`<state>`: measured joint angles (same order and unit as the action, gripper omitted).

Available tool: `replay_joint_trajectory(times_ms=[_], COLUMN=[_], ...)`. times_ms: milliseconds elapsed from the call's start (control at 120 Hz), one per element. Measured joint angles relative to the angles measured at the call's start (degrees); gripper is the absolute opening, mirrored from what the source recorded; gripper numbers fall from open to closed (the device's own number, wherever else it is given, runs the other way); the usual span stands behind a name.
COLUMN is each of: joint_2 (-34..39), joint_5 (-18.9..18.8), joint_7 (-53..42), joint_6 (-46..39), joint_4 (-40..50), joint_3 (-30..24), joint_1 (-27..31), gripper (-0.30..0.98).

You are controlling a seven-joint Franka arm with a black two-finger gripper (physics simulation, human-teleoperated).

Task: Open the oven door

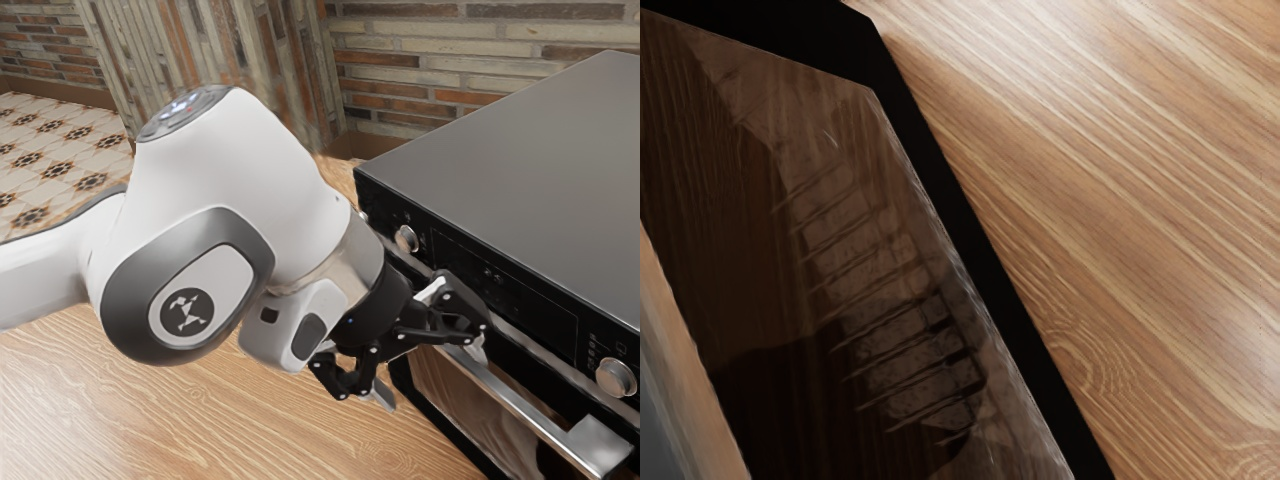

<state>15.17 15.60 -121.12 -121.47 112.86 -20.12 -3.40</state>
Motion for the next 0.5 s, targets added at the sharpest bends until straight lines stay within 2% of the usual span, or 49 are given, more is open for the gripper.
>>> replay_joint_trajectory(times_ms=[25,42,58,100,108,125,142,167,192,217,242,300,400,500], joint_2=[2.4,5.95,12.25,30.77,34.58,40.45,42.13,34.98,21.94,10.38,2.54,-8.18,-20.2,-27.51], joint_5=[0.25,0.46,0.92,1.87,1.97,0.82,-1.92,-6.41,-9.21,-11.28,-13.26,-15.94,-17.33,-17.54], joint_7=[0.21,0.36,0.52,1.33,1.63,2.74,4.22,6.58,8.87,11.06,13.27,21.29,36.11,48.8], joint_6=[-0.26,-0.39,-0.2,2.37,3.26,5.76,8.88,15.23,19.71,23.03,25.69,31.02,37.94,41.34], joint_4=[2.96,6.26,10.61,17.03,16.78,10.43,0.63,-19.99,-37.62,-48.44,-53.97,-55.57,-55.42,-50.38], joint_3=[-0.02,-0.25,-1.08,-4.53,-5.36,-6.43,-6.7,-7.41,-11.02,-12.51,-12.97,-10.02,-8.07,-7.38], joint_1=[-0.05,-0.09,-0.63,-3.65,-4.41,-5.02,-3.19,4.73,14.34,20.53,24.53,30.42,36.02,34.25], gripper=[0.73,0.68,0.58,0.61,0.61,0.62,0.63,0.63,0.64,0.64,0.65,0.66,0.67,0.68])
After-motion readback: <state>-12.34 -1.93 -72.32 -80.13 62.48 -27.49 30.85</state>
